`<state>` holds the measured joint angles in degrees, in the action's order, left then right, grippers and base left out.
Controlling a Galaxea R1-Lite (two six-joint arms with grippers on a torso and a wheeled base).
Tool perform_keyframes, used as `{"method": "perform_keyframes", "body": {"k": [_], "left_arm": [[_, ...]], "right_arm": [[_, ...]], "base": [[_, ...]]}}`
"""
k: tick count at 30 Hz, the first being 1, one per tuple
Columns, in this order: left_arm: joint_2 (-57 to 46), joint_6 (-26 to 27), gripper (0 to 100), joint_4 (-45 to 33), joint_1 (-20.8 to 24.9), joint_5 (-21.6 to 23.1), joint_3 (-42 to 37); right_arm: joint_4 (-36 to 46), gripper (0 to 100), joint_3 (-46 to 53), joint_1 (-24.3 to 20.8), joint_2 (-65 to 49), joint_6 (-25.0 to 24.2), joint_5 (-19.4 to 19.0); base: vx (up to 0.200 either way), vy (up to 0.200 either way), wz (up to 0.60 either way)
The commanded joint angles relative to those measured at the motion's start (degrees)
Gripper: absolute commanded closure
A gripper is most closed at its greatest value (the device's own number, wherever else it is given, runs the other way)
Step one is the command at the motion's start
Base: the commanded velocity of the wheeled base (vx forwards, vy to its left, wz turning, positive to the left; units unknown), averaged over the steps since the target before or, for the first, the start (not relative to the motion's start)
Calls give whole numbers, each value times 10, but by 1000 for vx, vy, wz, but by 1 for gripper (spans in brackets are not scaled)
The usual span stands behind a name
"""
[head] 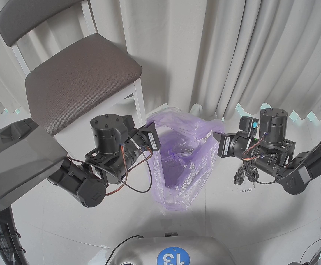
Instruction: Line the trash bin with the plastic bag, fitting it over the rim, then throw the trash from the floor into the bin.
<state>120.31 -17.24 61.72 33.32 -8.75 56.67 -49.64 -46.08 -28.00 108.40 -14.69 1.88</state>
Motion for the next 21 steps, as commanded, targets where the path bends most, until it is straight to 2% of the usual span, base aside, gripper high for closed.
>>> {"method": "perform_keyframes", "body": {"k": [1,7,9,16,18,21], "left_arm": [[-15,-25,100,-16,3,-14,32],[-18,-32,100,-17,3,-37,48],[-22,-29,100,-26,3,-37,41],[-37,-23,100,-124,6,-37,33],[-59,-23,100,-160,6,-34,28],[-61,-23,100,-168,6,-25,17]], "right_arm": [[-1,100,6,5,-33,0,0],[7,100,22,24,-70,23,-3],[6,100,42,27,-72,48,-21],[5,100,56,29,-57,72,-29],[7,100,70,48,-64,101,-31],[6,100,87,67,-62,137,-31]], "base": [[0,0,0],[0,0,0],[0,0,0],[0,0,0],[0,0,0],[0,0,0]]}}
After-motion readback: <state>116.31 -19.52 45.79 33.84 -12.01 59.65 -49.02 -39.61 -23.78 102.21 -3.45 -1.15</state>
